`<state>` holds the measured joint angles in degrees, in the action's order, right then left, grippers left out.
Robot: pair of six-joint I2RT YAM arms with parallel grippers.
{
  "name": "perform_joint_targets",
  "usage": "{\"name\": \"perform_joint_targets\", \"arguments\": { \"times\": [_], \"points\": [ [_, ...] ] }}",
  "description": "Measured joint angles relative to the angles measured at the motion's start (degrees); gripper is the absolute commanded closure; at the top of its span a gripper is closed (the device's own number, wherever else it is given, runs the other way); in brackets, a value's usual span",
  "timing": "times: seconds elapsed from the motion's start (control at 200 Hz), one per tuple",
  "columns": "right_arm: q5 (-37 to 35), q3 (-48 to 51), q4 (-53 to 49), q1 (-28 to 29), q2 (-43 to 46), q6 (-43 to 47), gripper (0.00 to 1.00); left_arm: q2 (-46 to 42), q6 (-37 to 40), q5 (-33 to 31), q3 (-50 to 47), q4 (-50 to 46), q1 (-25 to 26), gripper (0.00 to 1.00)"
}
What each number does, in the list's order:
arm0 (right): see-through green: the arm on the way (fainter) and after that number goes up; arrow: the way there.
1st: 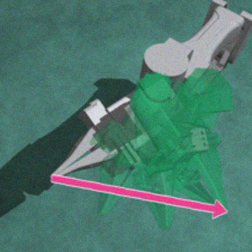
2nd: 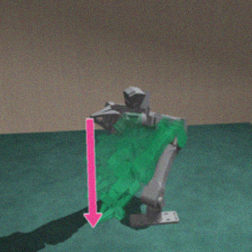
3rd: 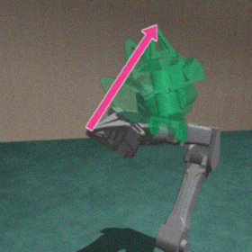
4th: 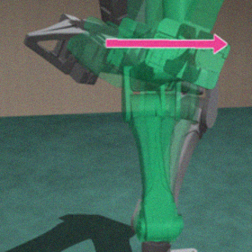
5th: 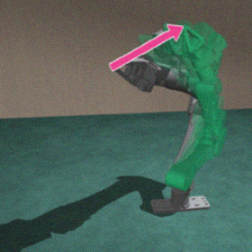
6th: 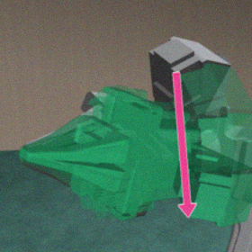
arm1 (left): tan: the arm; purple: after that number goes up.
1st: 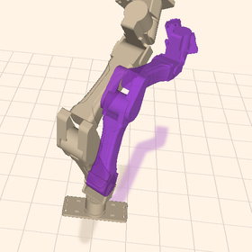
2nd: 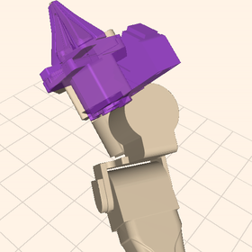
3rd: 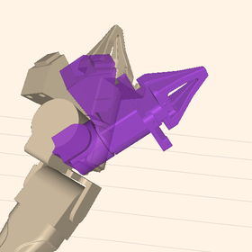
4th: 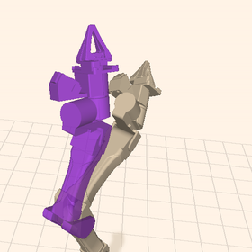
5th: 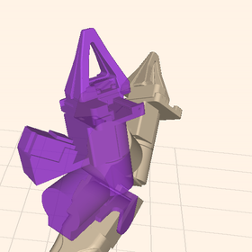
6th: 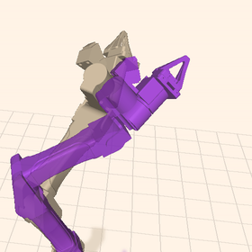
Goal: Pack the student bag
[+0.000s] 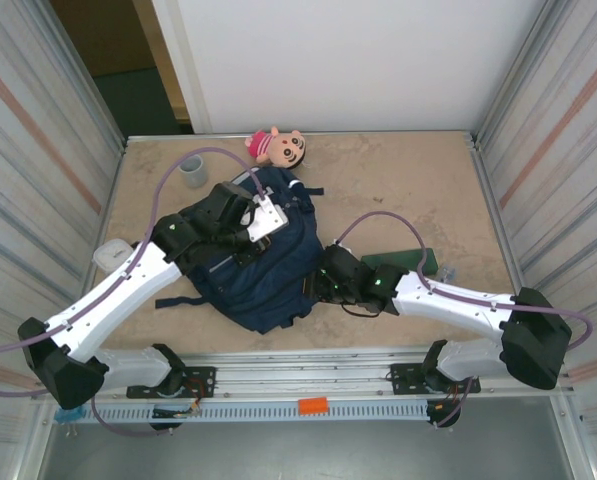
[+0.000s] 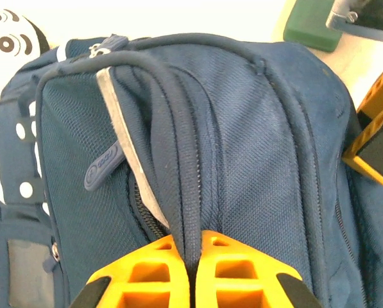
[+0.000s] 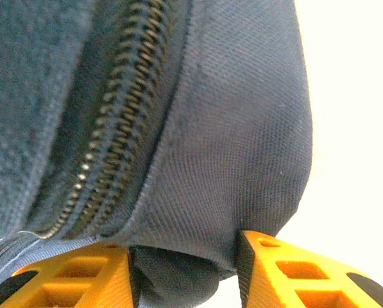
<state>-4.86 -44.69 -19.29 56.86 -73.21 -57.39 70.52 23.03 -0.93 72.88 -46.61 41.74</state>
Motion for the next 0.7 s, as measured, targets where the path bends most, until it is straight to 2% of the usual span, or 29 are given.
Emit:
{"name": "perform_joint_targets", "arguments": {
  "times": [0.055, 0.105, 0.271, 0.411, 0.556, 0.702],
  "points": [
    [0.26, 0.02, -0.13, 0.00, 0.00, 0.81, 0.41, 0.00, 2.10, 0.09, 0.00, -0.59, -0.13, 1.00],
    [0.44, 0.20, -0.28, 0.02, 0.17, 1.79, 0.34, 0.00, 4.22, 0.55, 0.00, -1.03, -0.46, 1.00],
    [1.75, 3.08, -0.37, -0.46, 6.62, 5.51, 0.28, -0.48, 12.68, 5.14, -1.44, -0.28, -1.90, 1.00],
    [5.44, 3.89, -0.28, -6.12, 16.92, 8.57, 0.20, -1.38, 18.82, 10.71, -4.20, -0.31, -3.30, 1.00],
    [14.36, 3.87, 2.45, -15.63, 22.03, 9.18, 0.23, -1.53, 22.75, 14.32, -5.09, -0.44, -3.54, 1.00],
    [24.74, 1.60, 3.48, -21.92, 16.33, 8.70, 0.28, -2.38, 24.87, 17.20, -6.56, 0.70, -3.54, 1.00]
  ]
}}
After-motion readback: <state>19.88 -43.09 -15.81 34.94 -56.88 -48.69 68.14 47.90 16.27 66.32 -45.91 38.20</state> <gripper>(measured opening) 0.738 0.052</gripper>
